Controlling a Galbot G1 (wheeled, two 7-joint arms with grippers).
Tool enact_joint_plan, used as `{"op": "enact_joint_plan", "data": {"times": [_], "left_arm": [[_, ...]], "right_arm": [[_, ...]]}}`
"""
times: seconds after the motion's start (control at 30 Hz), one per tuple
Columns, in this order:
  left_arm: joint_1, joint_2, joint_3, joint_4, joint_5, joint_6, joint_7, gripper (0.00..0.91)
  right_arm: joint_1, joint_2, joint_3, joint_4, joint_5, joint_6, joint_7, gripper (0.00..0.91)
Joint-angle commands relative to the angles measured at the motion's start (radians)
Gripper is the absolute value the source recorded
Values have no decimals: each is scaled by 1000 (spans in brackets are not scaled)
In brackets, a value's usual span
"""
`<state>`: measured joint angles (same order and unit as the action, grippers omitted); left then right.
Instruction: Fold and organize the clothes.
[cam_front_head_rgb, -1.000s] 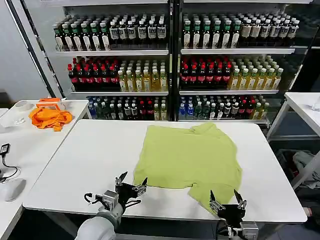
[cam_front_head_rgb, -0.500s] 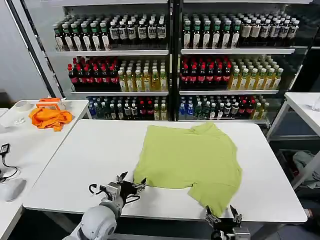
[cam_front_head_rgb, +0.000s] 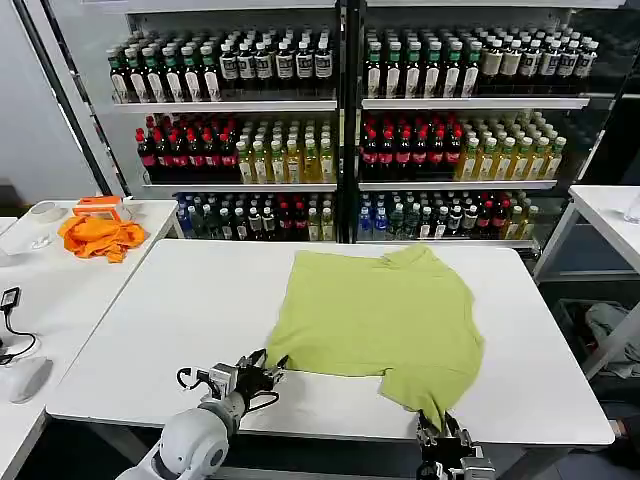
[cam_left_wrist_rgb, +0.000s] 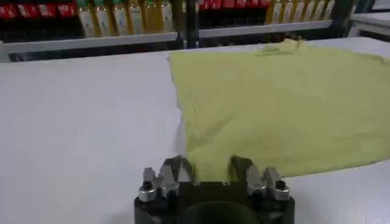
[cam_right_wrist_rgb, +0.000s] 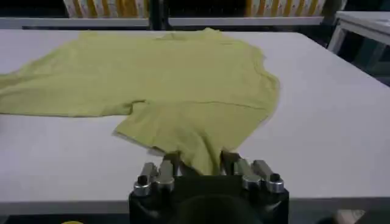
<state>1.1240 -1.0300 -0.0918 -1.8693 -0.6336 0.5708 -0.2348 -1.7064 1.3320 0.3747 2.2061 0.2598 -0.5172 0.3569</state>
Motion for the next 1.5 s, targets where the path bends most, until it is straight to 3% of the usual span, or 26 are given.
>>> {"op": "enact_joint_plan", "data": {"times": [0.03,0.4,1.07,1.3,1.5], "left_arm": [[14,1,1,-4,-65,8,19,20],[90,-1,-60,-96,-98,6,33,20],[369,19,-287,-355,-161,5,30,20],[362,52,-343,-404,-226,5,25,20],[263,59,-299,-342,-224,5,27,20]], "right_arm": [[-1,-1,2,3,4,-2,0,0],[-36,-16,33,57,5,24,-19,0],[-181,-136,217,230,44,54,-55,0],[-155,-172,275,258,97,60,-68,0],[-21,-231,262,180,109,61,-77,0]]}}
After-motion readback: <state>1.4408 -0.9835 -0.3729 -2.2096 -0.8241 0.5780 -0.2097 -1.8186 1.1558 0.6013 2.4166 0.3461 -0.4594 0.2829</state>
